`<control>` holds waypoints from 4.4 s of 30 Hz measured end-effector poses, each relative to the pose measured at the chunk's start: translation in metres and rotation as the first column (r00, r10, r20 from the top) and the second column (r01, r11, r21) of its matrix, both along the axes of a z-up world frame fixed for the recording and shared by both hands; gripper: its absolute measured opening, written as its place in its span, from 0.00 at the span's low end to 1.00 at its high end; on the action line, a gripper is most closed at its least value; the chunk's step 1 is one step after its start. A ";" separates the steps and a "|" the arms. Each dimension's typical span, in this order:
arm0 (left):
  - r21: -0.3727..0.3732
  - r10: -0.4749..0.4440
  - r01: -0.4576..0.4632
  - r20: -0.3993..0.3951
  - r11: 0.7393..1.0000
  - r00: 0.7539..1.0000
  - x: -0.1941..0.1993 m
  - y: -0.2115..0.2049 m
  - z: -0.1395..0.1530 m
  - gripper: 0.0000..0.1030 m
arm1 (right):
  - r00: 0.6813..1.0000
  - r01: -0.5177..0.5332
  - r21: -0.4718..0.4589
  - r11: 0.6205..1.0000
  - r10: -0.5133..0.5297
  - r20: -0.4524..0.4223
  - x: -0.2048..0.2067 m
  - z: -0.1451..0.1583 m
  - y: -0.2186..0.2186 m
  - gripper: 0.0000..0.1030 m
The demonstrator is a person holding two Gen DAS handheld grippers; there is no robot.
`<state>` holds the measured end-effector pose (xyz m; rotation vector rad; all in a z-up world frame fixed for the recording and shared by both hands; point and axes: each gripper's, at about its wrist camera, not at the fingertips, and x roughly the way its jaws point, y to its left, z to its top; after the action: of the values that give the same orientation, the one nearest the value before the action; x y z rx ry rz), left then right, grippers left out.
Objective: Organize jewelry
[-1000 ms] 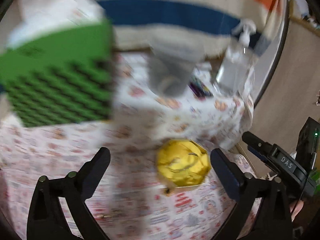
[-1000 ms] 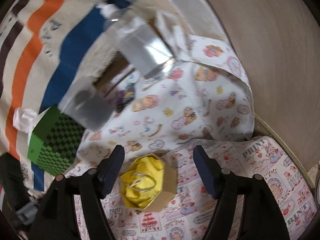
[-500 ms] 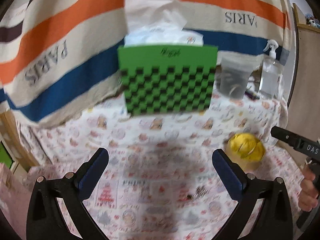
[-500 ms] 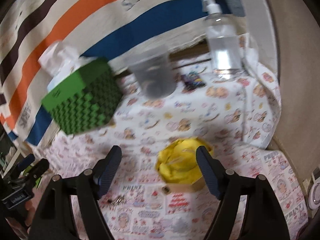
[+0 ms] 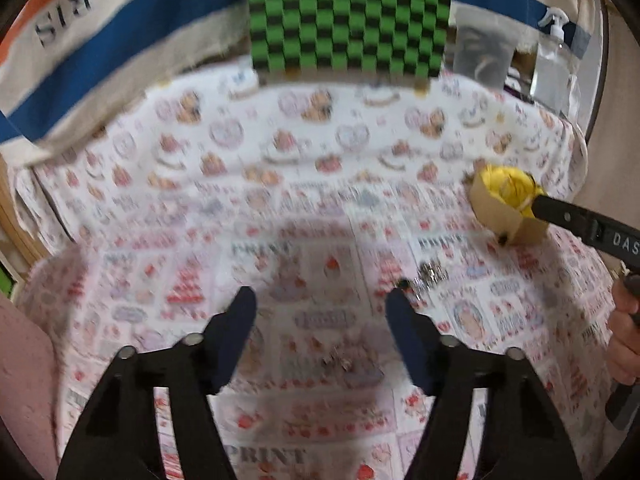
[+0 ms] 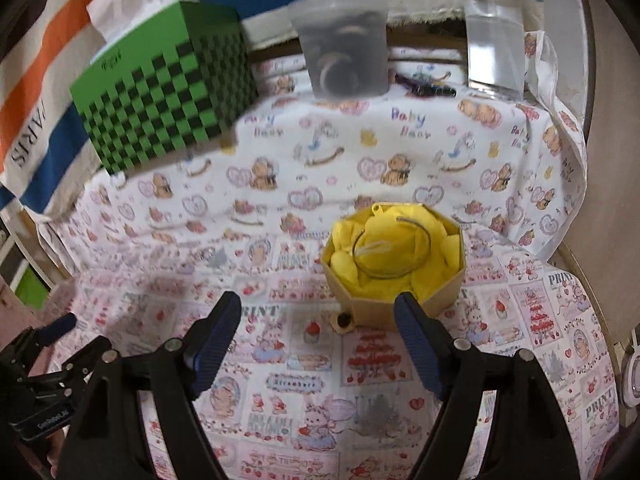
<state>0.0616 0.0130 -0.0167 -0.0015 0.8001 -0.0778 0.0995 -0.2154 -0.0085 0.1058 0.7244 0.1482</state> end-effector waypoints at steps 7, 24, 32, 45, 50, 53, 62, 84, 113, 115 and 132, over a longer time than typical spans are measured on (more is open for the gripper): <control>-0.014 0.007 -0.008 -0.116 1.000 0.993 0.004 -0.002 -0.018 0.43 | 0.999 0.025 0.004 1.000 -0.025 -0.033 0.005 -0.005 -0.007 0.76; -0.023 -0.001 -0.002 -0.119 1.000 0.993 0.012 -0.001 -0.010 0.09 | 0.998 0.026 -0.026 0.999 -0.027 -0.055 0.011 -0.011 -0.003 0.76; -0.047 0.007 -0.006 0.037 0.999 0.999 0.027 -0.002 0.043 0.09 | 0.997 -0.047 0.008 0.999 0.047 -0.057 0.009 -0.013 0.010 0.76; -0.102 0.086 -0.081 0.048 0.991 0.995 0.052 0.021 0.013 0.09 | 0.961 -0.208 0.071 0.976 0.217 -0.171 0.022 -0.019 0.063 0.67; -0.088 0.149 -0.143 0.066 0.986 0.987 0.051 0.034 0.012 0.09 | 0.944 -0.247 0.010 0.969 0.243 -0.222 0.034 -0.027 0.092 0.52; -0.130 0.154 -0.144 0.067 0.981 0.986 0.047 0.040 0.016 0.09 | 0.940 -0.246 -0.006 0.969 0.237 -0.245 0.039 -0.034 0.101 0.42; -0.086 0.170 -0.160 0.126 0.983 0.977 0.038 0.041 0.026 0.09 | 0.944 -0.225 -0.036 0.974 0.209 -0.256 0.047 -0.046 0.107 0.27; -0.033 0.175 -0.175 -0.005 0.984 0.985 0.052 0.046 0.009 0.36 | 0.977 -0.190 0.032 0.981 0.193 -0.088 0.015 0.001 0.060 0.19; -0.156 0.112 -0.137 -0.159 0.978 0.981 0.077 0.059 -0.027 0.19 | 0.994 -0.075 0.145 0.987 0.085 -0.066 0.015 0.011 -0.004 0.19; -0.153 0.109 -0.130 -0.134 0.980 0.985 0.072 0.057 -0.019 0.19 | 0.995 -0.065 0.158 0.985 0.075 -0.060 0.015 0.013 -0.009 0.19; -0.177 -0.049 0.062 0.076 0.982 0.996 0.048 -0.019 0.081 0.19 | 0.998 0.066 0.314 0.947 -0.064 -0.019 0.025 0.023 -0.082 0.19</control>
<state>0.1097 -0.0057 0.0644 -0.1460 0.7197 -0.2016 0.1250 -0.2974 0.0141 0.4358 0.7006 0.1998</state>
